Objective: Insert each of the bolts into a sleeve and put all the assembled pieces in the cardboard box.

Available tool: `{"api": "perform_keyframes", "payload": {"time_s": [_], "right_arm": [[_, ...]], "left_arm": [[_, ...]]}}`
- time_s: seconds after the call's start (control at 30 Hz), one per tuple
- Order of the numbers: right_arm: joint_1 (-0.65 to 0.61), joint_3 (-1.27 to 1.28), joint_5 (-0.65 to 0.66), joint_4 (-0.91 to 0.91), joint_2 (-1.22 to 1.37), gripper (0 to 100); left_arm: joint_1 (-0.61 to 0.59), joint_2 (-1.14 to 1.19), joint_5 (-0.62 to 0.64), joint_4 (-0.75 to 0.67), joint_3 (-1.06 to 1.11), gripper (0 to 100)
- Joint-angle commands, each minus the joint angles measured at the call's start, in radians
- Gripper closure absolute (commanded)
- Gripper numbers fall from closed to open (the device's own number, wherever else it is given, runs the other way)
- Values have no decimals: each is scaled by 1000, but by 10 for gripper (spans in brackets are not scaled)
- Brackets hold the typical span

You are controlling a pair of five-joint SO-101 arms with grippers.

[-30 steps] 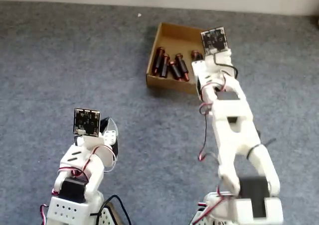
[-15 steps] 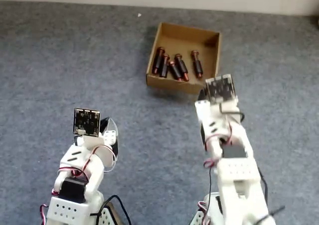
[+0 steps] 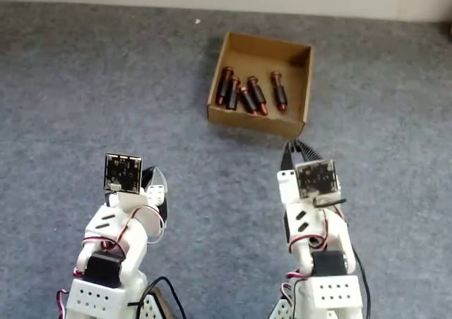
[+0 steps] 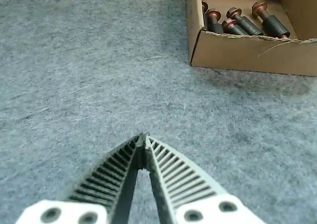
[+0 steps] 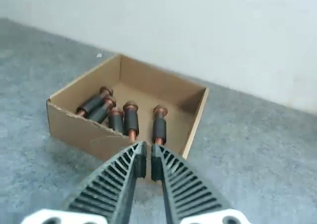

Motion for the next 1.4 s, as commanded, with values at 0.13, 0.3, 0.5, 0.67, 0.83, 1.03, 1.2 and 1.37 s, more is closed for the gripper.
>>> {"api": "perform_keyframes", "payload": {"time_s": [0.13, 0.3, 0.5, 0.67, 0.83, 1.03, 1.2, 1.37], "right_arm": [[-7, 143, -121, 295, -297, 993], [-5, 140, -133, 476, -291, 993], [-8, 140, -137, 677, -286, 993], [-8, 140, -137, 835, -286, 993], [-8, 140, -133, 974, -280, 993], [-4, 140, -137, 1084, -286, 993], [41, 140, -137, 1084, -286, 993], [104, 140, -133, 1084, -286, 993]], "left_arm": [[-2, -7, -8, 2, 21, 994], [-2, -7, -8, 2, 21, 994], [-2, -7, -14, 41, 21, 994], [-8, -7, -78, 180, 21, 994], [-10, -7, -259, 344, 21, 994], [-10, -7, -262, 423, 21, 994], [-8, -7, -262, 466, 21, 992], [-8, -7, -262, 466, 21, 993]]}}
